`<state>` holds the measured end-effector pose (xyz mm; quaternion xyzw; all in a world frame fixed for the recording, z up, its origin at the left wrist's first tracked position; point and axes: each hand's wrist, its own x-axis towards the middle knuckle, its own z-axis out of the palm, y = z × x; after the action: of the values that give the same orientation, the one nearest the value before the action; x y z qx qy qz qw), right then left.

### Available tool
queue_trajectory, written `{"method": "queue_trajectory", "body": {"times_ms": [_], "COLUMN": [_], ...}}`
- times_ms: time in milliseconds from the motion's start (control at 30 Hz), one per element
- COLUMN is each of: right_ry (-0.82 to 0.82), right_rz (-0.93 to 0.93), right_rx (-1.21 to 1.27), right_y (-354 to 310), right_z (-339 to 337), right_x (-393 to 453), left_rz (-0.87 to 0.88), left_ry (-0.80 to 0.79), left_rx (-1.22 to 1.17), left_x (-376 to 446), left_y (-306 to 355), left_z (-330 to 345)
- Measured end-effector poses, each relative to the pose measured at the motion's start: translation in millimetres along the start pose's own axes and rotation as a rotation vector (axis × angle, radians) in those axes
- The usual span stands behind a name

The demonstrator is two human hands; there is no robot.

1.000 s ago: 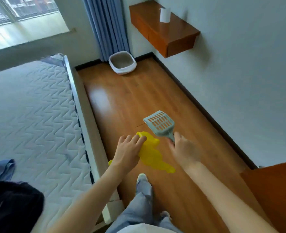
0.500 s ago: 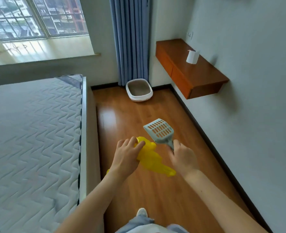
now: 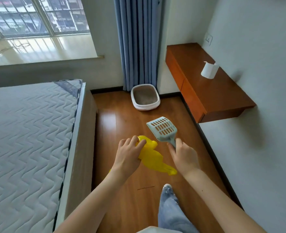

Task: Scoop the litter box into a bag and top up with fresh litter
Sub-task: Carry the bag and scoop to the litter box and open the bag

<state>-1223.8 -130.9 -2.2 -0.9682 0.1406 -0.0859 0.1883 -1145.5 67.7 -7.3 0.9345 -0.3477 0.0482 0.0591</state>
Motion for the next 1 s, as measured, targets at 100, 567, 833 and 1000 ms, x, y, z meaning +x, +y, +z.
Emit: {"method": "queue_trajectory", "body": {"times_ms": [100, 567, 833, 1000], "right_ry": [-0.014, -0.088, -0.070, -0.069], "right_rz": [-0.026, -0.093, -0.124, -0.090], "right_rx": [-0.013, 0.014, -0.017, -0.034], "right_y": [28, 66, 23, -4], "right_z": [-6, 5, 44, 55], "right_x": [70, 318, 461, 540], "left_rz": [-0.072, -0.296, -0.274, -0.204], "left_ry": [0.004, 0.011, -0.005, -0.017], "left_rx": [-0.003, -0.008, 0.004, 0.012], "left_x": [62, 258, 369, 446], "left_y": [2, -68, -171, -233], "left_z": [2, 22, 41, 34]}}
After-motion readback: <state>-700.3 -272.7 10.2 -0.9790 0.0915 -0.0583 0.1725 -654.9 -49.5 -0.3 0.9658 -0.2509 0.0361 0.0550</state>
